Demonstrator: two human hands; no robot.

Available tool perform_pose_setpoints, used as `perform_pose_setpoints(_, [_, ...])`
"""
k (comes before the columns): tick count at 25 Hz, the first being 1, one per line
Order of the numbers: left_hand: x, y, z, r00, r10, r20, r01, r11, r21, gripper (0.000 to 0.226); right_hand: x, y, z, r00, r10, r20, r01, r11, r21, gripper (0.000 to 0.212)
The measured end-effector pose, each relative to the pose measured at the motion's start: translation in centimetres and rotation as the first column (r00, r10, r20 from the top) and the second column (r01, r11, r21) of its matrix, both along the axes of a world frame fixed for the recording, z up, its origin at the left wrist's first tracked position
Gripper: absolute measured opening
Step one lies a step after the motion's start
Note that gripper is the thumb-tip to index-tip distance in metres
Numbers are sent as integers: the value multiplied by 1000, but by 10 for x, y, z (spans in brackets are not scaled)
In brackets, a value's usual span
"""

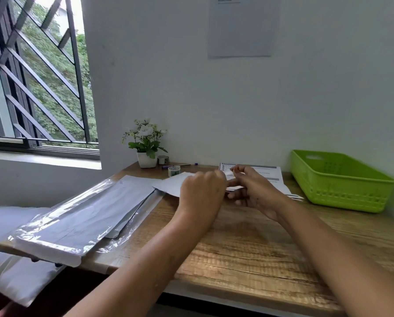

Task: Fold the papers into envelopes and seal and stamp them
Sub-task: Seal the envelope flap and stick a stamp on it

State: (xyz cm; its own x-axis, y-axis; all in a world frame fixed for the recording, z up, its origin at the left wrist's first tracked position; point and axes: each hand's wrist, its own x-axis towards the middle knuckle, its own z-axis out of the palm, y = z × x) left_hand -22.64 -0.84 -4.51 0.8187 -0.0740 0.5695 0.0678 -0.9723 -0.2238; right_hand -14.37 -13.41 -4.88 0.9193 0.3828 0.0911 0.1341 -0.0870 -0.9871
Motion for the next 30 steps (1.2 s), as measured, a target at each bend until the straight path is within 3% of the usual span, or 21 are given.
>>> perform_pose_setpoints(2, [-8,13,26,986,21,163,-14,999,-44,13,3,-1,-1,1000,-9,11,8,998,57,23])
perform_pose_setpoints(4, [-18,30,57,886,74,459,31,976,-216,9,8,-1,-4,998,-55,25,53,996,70,34])
perform_pose_setpoints(7, [-25,56,93,769,30,639,360,805,-472,19,13,-8,-4,992,-94,90,83,989,120,54])
perform_pose_setpoints(9, [-4,88,89,809,37,587,439,626,-644,23,15,-18,-1,993,-98,71,83,979,189,65])
perform_pose_setpoints(10, [8,102,81,825,22,565,486,484,-728,23,16,-24,1,995,-91,42,79,971,227,57])
perform_pose_setpoints(12, [27,118,62,848,6,530,522,164,-837,21,14,-33,7,997,-78,-21,81,951,298,18])
perform_pose_setpoints(13, [34,122,50,877,8,481,480,52,-876,21,14,-37,9,996,-81,-25,85,955,284,7])
perform_pose_setpoints(17, [36,128,21,986,-52,161,155,-103,-983,22,18,-49,10,996,-66,-54,68,997,32,11])
perform_pose_setpoints(20, [37,135,17,994,-106,0,-10,-92,-996,26,18,-61,9,985,-16,-172,-9,990,-139,16])
perform_pose_setpoints(26, [53,148,11,923,-157,-351,-325,170,-930,35,15,-64,9,974,-32,-225,-49,937,-345,27])
perform_pose_setpoints(30, [57,155,8,813,-281,-509,-428,303,-851,38,10,-59,9,986,-41,-160,-62,804,-591,18])
